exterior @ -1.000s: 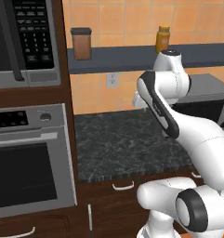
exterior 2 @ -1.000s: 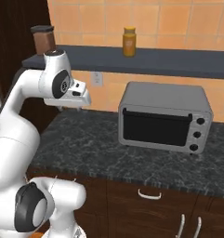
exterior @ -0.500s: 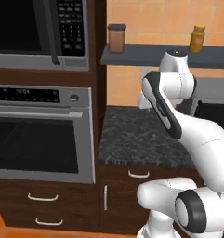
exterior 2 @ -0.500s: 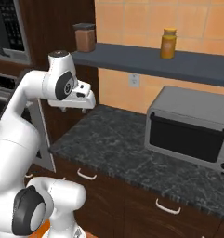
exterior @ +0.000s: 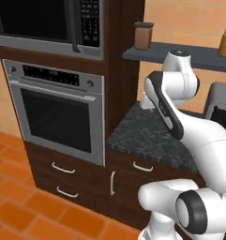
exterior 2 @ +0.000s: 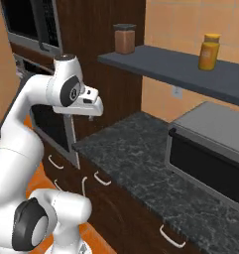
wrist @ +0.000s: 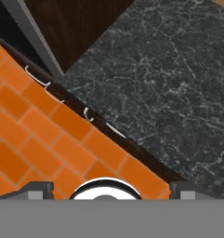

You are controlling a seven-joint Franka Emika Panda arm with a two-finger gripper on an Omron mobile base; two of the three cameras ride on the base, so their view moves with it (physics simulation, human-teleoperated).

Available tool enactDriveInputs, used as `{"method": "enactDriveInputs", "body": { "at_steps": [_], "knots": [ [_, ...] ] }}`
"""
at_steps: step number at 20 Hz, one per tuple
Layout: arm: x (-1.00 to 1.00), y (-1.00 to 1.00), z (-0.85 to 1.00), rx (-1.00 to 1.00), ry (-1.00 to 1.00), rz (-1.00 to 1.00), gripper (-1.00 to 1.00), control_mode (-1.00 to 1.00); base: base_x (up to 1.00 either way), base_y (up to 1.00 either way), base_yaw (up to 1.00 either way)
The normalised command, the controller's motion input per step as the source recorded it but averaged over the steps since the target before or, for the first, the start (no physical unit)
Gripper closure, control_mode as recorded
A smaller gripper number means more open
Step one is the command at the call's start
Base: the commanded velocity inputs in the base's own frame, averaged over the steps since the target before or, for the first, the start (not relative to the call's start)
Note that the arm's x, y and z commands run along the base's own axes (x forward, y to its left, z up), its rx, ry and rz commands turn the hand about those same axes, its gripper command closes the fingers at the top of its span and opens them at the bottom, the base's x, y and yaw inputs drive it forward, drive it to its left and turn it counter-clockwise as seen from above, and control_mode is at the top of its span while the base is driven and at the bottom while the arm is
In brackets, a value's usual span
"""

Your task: Take a straw from the drawer in front and place it inside the glass cup on the dining counter.

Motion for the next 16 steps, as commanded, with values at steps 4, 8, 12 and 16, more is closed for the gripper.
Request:
{"method": "enactDriveInputs", "body": {
  "at_steps": [4,8,12,16],
  "knots": [
    [0.00,0.00,0.00,0.00,0.00,0.00,-1.00,1.00,-0.40,-0.57,0.57],
    [0.00,0.00,0.00,0.00,0.00,0.00,-1.00,1.00,-0.34,-0.54,0.43],
    [0.00,0.00,0.00,0.00,0.00,0.00,-1.00,1.00,-0.16,-0.55,0.25],
    [0.00,0.00,0.00,0.00,0.00,0.00,-1.00,1.00,-0.02,-0.60,0.20]
  ]
}}
